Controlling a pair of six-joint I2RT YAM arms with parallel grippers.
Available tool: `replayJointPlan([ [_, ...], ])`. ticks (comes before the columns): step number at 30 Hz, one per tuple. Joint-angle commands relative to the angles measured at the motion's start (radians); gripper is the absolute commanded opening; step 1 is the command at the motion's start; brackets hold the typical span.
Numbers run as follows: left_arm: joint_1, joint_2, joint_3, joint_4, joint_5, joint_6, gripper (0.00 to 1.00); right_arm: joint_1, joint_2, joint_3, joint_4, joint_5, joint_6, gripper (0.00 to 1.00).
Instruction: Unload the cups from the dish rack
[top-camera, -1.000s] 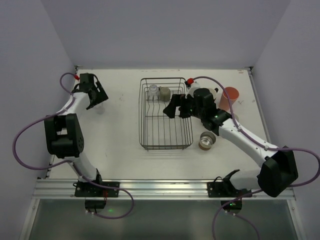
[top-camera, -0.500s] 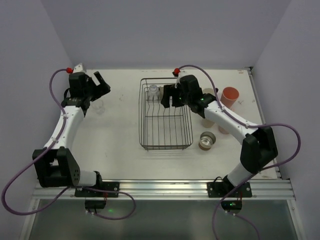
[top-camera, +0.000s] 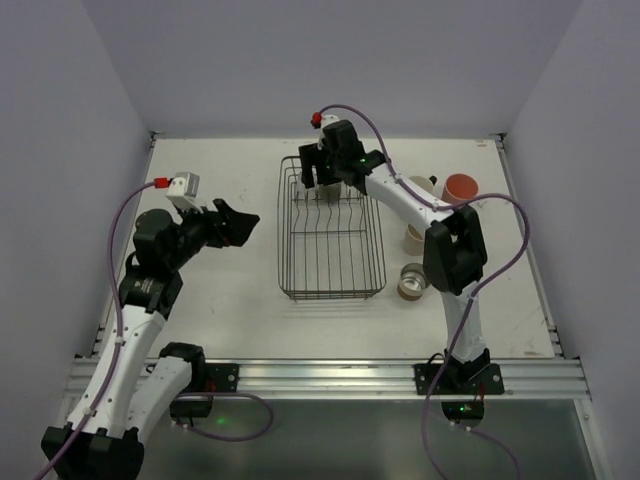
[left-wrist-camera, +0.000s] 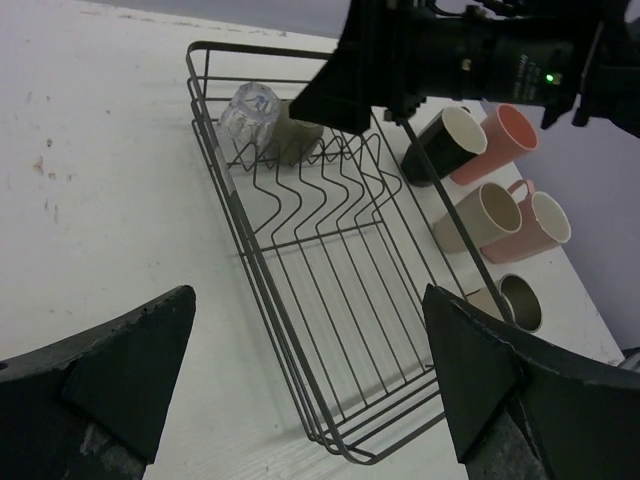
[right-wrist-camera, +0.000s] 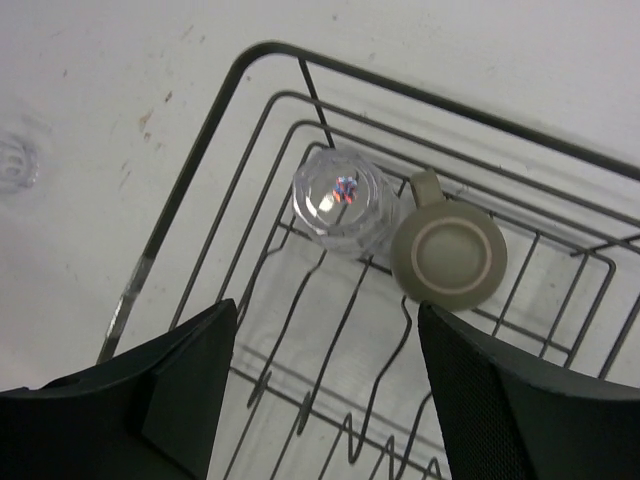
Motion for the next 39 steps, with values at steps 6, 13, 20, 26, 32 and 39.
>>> replayJointPlan([
  [6, -0.119, -0.052, -0.023, 0.019, -0.013, 0.12, 1.0, 0.014, 0.167, 0.247, -0.111, 0.014, -0.007, 0.77],
  [13, -0.165, -0.071, -0.035, 0.007, -0.083, 0.159, 1.0, 0.031, 0.282, 0.389, -0.155, 0.034, 0.001, 0.76],
  [20, -0.19, -0.082, -0.036, -0.011, -0.094, 0.168, 1.0, 0.039, 0.367, 0.482, -0.165, 0.115, 0.016, 0.74],
  [26, -0.199, -0.079, -0.027, -0.023, -0.117, 0.177, 1.0, 0.04, 0.382, 0.48, -0.14, 0.17, 0.012, 0.72],
  [32, -0.201, -0.065, -0.026, -0.028, -0.126, 0.177, 1.0, 0.048, 0.367, 0.436, -0.077, 0.209, 0.0, 0.65],
  [39, -0.198, -0.059, -0.029, -0.027, -0.135, 0.177, 1.0, 0.051, 0.345, 0.405, -0.011, 0.21, -0.013, 0.46],
])
